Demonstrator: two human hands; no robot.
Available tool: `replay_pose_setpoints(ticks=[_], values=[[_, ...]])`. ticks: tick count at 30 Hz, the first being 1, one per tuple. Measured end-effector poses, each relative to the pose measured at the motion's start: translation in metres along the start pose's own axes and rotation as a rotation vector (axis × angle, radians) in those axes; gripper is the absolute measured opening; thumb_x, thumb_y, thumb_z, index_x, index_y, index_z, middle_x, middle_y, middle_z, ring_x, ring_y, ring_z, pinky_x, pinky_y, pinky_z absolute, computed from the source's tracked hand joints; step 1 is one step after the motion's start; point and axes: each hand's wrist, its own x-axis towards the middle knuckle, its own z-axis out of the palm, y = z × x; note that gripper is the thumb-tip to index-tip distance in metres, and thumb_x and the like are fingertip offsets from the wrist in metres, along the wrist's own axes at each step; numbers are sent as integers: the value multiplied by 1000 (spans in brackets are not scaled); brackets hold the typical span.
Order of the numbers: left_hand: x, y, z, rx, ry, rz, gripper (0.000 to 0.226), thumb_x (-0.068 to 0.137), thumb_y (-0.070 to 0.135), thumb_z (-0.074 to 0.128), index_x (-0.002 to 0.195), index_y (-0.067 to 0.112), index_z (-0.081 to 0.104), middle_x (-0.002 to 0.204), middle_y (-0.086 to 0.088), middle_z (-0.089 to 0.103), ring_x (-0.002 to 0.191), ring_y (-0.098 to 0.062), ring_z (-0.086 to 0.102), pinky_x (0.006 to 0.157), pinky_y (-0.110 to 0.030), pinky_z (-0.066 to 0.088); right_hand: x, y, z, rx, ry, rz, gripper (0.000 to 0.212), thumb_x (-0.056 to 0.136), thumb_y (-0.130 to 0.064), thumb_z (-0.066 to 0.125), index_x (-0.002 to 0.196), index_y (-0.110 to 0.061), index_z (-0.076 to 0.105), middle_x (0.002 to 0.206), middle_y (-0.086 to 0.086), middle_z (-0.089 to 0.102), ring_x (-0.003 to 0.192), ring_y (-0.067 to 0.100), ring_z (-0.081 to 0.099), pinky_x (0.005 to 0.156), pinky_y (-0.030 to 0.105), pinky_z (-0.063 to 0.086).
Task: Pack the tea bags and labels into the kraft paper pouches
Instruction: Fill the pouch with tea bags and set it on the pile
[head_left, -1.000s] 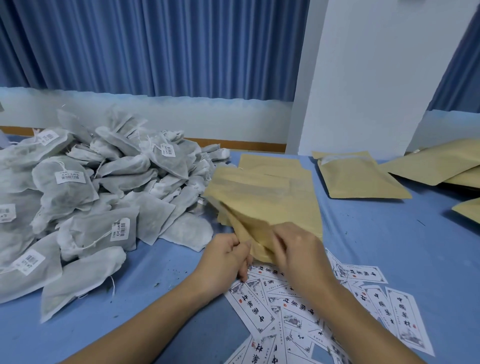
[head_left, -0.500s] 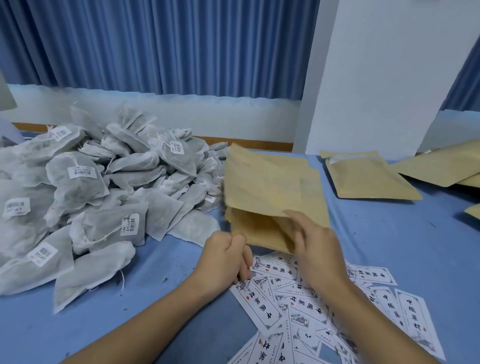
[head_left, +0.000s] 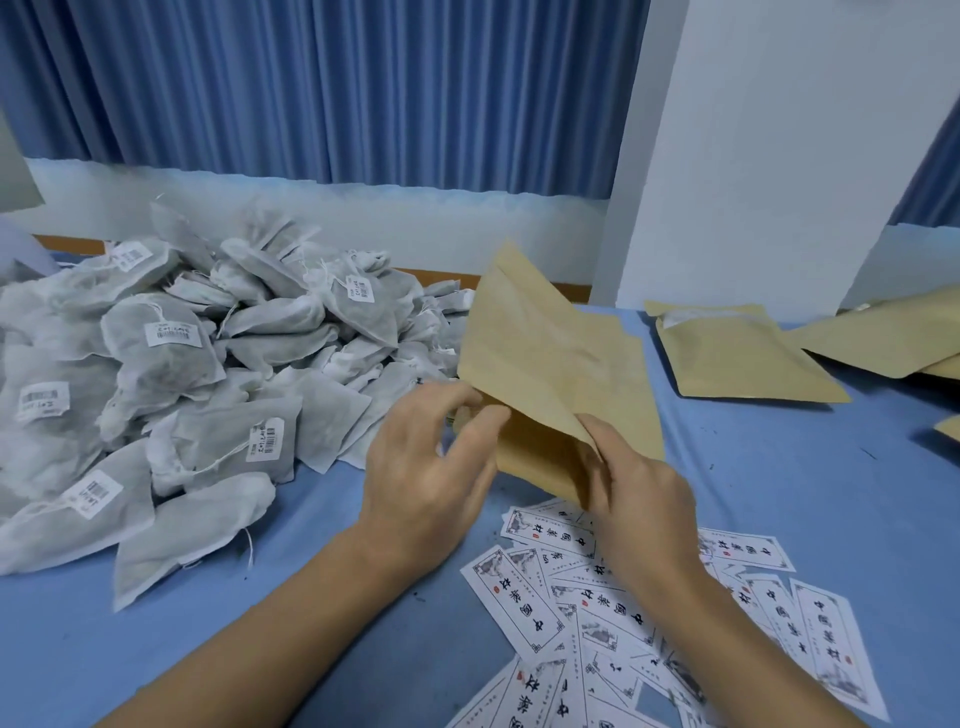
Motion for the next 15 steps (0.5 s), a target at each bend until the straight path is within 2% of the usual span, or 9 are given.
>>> replay_pose_setpoints(ticks=[2,4,7,9,11,13,15], values=[[4,2,-3,4,-78,136,16,75,-8,75,86,4,73,106,-13,65,93,-31,62,92,-38,49,-1,-2,-2,-10,5,-1,35,98,-13,57,130,-25,65,53,-6,42,48,24,42,50,29,31],[5,8,-7,-55,-251,204,13,80,-10,68,77,2,69,101,-12,70,88,-29,64,92,-37,51,0,-3,-2,-44,-5,38,29,101,-17,54,127,-23,66,52,-6,40,48,26,42,51,30,29],[4,19,-10,-46,-432,223,14,82,-8,62,80,5,68,96,-6,71,77,-24,63,67,-33,53,3,-3,-3,-82,12,69,26,102,-21,56,124,-23,68,51,-4,40,48,28,40,51,30,28],[3,28,-10,17,-523,180,14,75,-2,68,75,11,64,83,-2,67,68,-21,58,59,-31,46,2,-4,-7,-101,24,38,25,96,-13,65,119,-22,70,49,-5,37,44,26,37,48,27,26],[6,37,-9,80,-669,62,19,69,8,73,72,18,57,70,2,58,59,-20,53,50,-30,36,0,-5,-8,-119,19,-14,36,85,0,70,115,-20,72,50,-6,38,41,26,36,44,25,29],[7,44,-4,179,-895,-29,17,76,15,69,85,22,55,76,3,60,65,-20,59,50,-30,30,-1,-6,-8,-143,24,-84,50,72,8,70,113,-20,72,53,-9,44,42,22,35,40,26,31],[3,45,7,204,-1120,-96,18,90,16,54,107,21,54,98,-1,64,85,-25,64,57,-32,34,-1,-9,-5,-189,45,-165,58,62,10,72,112,-20,73,56,-7,55,43,17,35,41,22,28]])
